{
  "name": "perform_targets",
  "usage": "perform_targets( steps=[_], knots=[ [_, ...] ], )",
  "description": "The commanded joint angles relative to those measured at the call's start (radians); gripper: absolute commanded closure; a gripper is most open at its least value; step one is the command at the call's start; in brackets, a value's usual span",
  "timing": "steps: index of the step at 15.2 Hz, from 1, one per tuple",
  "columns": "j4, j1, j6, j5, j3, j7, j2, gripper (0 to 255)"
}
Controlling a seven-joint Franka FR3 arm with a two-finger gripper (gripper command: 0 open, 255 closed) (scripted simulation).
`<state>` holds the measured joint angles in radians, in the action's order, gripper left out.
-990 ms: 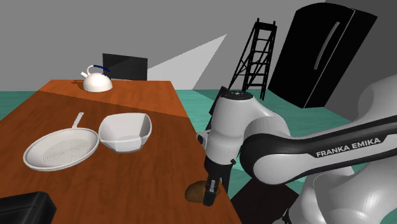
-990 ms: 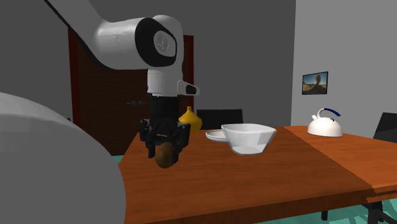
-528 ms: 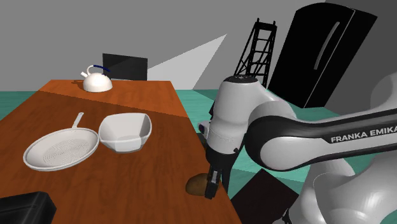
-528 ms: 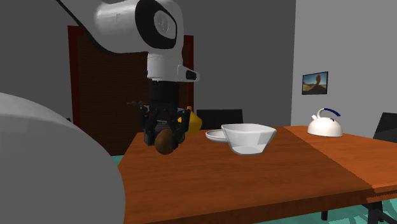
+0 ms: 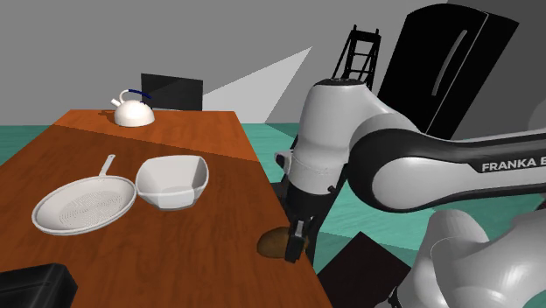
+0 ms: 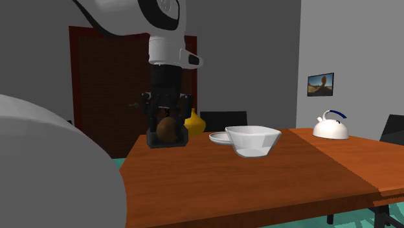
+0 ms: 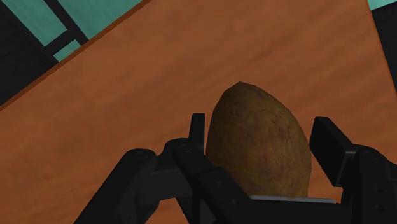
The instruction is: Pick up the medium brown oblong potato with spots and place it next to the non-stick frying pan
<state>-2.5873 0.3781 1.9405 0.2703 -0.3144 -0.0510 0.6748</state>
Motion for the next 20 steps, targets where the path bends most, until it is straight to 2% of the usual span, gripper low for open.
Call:
perform_targets(
  steps=[1, 6, 12, 16, 20],
  knots=[
    [0.038, -0.011, 0.008, -0.009, -0.004, 0.002, -0.045, 255],
    [0.210, -0.059, 0.060, -0.057, -0.037, 0.026, -0.268, 255],
    [0.448, -0.096, 0.073, -0.145, -0.071, 0.080, -0.523, 255],
    [0.630, -0.101, 0.051, -0.216, -0.085, 0.124, -0.693, 255],
    [0.839, -0.083, 0.004, -0.290, -0.086, 0.164, -0.867, 255]
  ],
)
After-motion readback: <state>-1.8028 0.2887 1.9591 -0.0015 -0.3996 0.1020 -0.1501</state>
